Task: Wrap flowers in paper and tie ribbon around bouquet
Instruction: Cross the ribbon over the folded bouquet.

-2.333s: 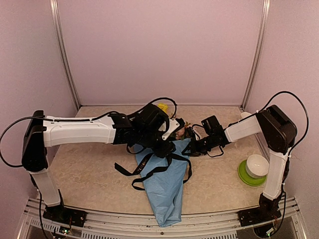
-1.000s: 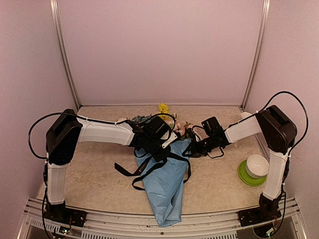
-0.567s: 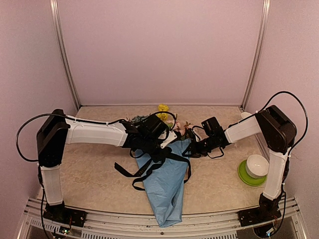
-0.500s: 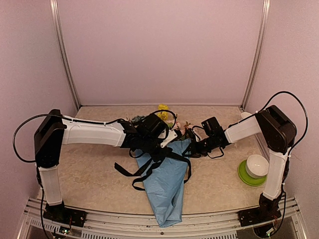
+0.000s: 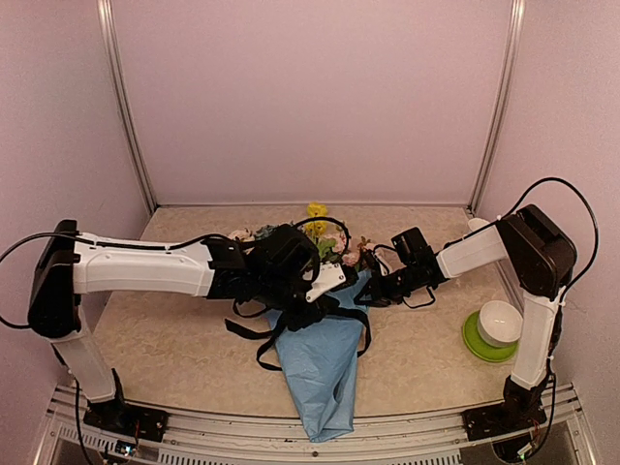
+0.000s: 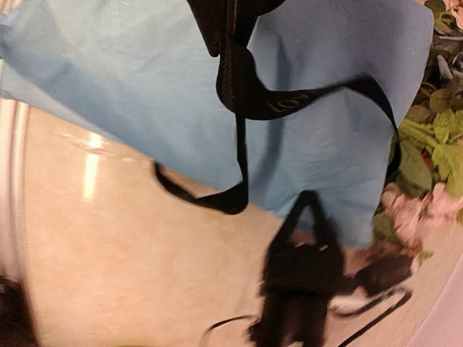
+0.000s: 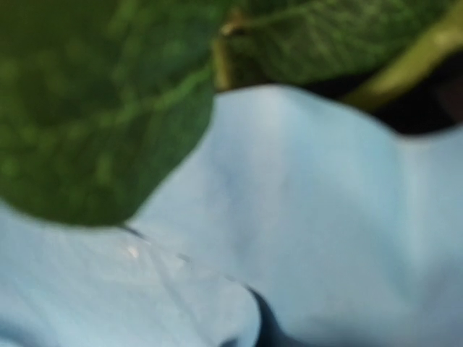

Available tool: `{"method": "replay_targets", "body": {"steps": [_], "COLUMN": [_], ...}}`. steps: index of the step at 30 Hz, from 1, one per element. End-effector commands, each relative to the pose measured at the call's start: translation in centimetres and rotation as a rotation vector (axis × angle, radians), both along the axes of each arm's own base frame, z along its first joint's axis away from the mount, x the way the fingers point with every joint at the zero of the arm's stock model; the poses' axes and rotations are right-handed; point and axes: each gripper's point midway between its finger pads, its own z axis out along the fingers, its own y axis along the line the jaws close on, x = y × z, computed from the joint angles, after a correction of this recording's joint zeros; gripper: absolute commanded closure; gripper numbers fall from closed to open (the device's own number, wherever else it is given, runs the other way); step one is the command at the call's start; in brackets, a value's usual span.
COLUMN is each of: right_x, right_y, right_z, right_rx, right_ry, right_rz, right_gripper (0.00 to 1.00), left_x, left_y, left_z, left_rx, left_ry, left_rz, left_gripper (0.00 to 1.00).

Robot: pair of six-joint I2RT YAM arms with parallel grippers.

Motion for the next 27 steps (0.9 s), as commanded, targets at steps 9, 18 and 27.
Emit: {"method": "replay_targets", "body": {"steps": [9, 18, 27], "right_x": [-0.2, -0.1, 0.1], "right_y": [-0.3, -0.2, -0.1], "right_z": [-1.6, -1.4, -1.8], "right_rx": [-0.018, -0.02, -0.023], "right_ry": [0.038, 0.036, 0.039], "right_rz": [0.001, 0.001, 0.008], "right_gripper": [1.0, 1.0, 1.0], "left_x": [-10.6, -4.1, -2.9], "left_y": [-0.9, -1.6, 3.2], "left_z": [6.5, 5.7, 6.6], "left_rx": [-0.168, -0.166, -0.127], "left_ry": [0.076, 0.157, 0.088], "left_rz": [-0.399, -0.209, 0.164], "left_gripper": [1.0, 1.0, 1.0]}}
